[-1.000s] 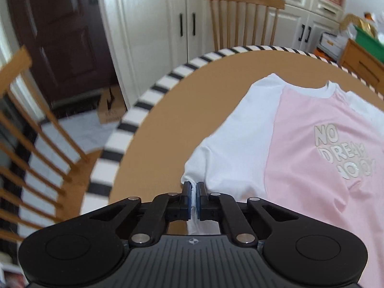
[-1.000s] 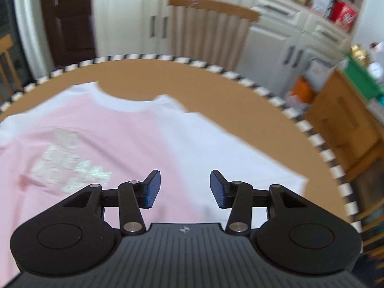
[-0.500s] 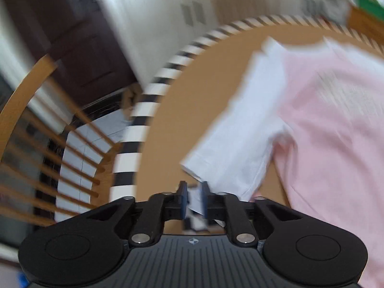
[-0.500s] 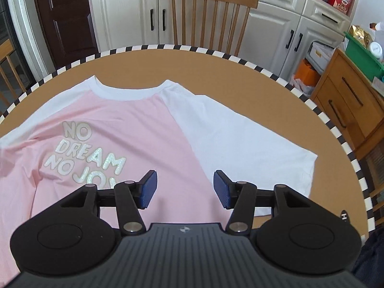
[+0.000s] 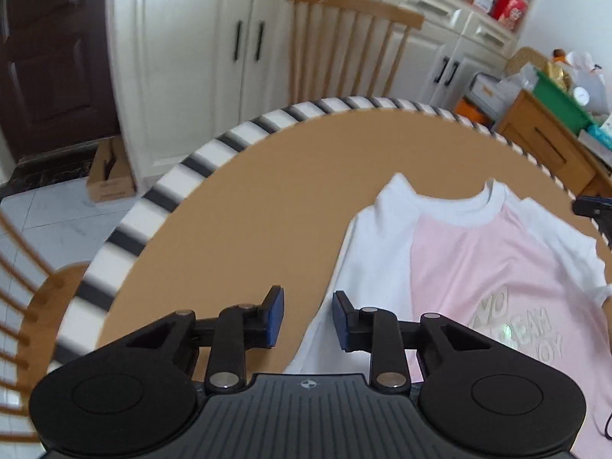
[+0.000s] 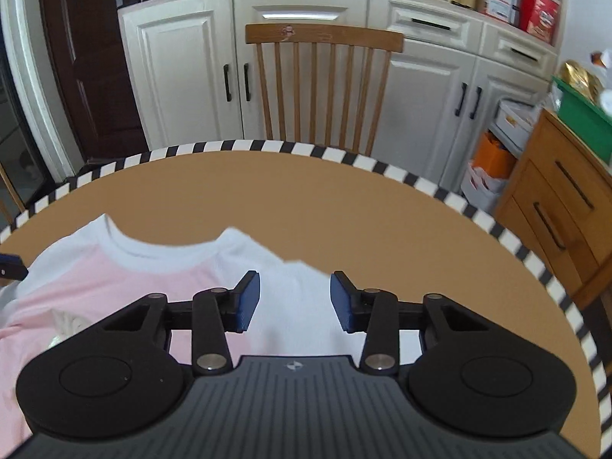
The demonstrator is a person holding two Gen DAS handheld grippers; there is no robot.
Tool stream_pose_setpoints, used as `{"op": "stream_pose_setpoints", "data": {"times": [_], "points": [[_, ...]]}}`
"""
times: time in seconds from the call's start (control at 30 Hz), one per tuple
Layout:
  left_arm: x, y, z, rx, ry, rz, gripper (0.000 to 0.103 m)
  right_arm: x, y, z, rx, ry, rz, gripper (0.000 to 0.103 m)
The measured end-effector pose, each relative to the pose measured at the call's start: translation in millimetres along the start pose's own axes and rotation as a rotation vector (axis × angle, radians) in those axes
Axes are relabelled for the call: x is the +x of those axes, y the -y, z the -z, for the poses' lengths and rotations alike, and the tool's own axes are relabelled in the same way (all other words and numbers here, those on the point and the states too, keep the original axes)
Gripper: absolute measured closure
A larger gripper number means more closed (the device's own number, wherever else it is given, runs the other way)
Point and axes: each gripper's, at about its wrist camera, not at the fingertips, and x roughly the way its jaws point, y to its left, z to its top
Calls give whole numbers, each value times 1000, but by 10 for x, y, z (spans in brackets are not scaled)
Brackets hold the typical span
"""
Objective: Fold clothes
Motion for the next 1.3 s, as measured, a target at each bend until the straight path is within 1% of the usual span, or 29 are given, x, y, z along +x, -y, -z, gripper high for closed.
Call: {"op": "stream_pose_setpoints", "data": {"times": [0.03, 0.1, 0.13, 0.17, 0.2, 0.23, 0.27, 0.3, 0.33, 0.37, 0.43, 0.47, 0.53, 0.6, 0.63, 0.67, 0.7, 0.73, 0.77, 0.8, 0.83, 0.87, 0.93, 1.0, 1.03, 1.07, 1.1, 1.2, 1.3], "points": [[70, 42, -39, 6, 6, 26, 73, 103, -15, -57, -23, -8, -8, 60], [217, 123, -122, -15, 2, 104, 59, 336, -56, -146, -55, -43, -26, 57], [285, 174, -162, -28, -5, 140, 40, 473, -76, -177, -64, -70, -34, 56], [337, 255, -198, -24, -13, 154, 24, 607, -92, -197, -71, -99, -44, 56], [388, 335, -228, -15, -19, 161, 22, 740, -106, -204, -76, -133, -46, 57], [435, 419, -242, 7, -16, 144, 26, 850, -116, -198, -71, -158, -49, 59], [464, 503, -245, 24, -9, 121, 47, 899, -111, -195, -53, -160, -69, 71], [480, 566, -251, 31, -7, 97, 70, 923, -111, -209, -37, -169, -90, 99], [507, 604, -271, 22, -5, 65, 95, 929, -134, -218, -45, -179, -79, 101], [530, 638, -289, 16, 4, 36, 99, 919, -172, -208, -84, -170, -44, 102], [567, 729, -339, 59, 68, -30, 99, 896, -227, -192, -148, -146, 25, 102], [590, 799, -384, 96, 104, -64, 100, 879, -198, -197, -144, -121, 55, 102], [669, 895, -518, 112, 151, -84, 99, 871, -113, -226, -118, -64, 128, 102], [701, 944, -703, 78, 183, -73, 95, 902, -12, -254, -80, -28, 189, 101], [710, 940, -784, 67, 198, -93, 92, 836, 47, -220, -63, -22, 190, 101], [720, 936, -866, 57, 212, -112, 85, 769, 105, -187, -47, -17, 192, 100], [708, 914, -941, 42, 225, -132, 78, 703, 164, -154, -31, -12, 193, 94], [644, 847, -1000, 19, 237, -154, 65, 636, 223, -121, -14, -6, 194, 88], [558, 764, -1037, -3, 247, -164, 56, 570, 282, -88, 2, -1, 195, 75], [414, 641, -1018, -22, 255, -148, 55, 503, 340, -55, 18, 4, 196, 64], [270, 518, -999, -42, 263, -131, 54, 437, 399, -22, 35, 9, 197, 58], [133, 395, -968, -56, 261, -114, 51, 370, 458, 12, 51, 15, 198, 47], [-35, 164, -810, -41, 176, -104, 51, 237, 575, 78, 83, 25, 200, 44], [-132, -42, -608, -22, 72, -120, 56, 104, 693, 144, 116, 36, 202, 44], [-152, -119, -492, -16, 24, -125, 61, 37, 752, 177, 132, 41, 203, 44], [-168, -178, -376, -15, -15, -128, 69, -29, 810, 211, 149, 46, 204, 44], [-191, -220, -281, -15, -36, -129, 72, -89, 863, 256, 168, 47, 203, 44], [-262, -267, -80, 3, -43, -129, 77, -225, 967, 460, 243, 22, 194, 44], [-325, -200, -12, 27, -42, -93, 81, -318, 951, 597, 268, 17, 193, 43]]}}
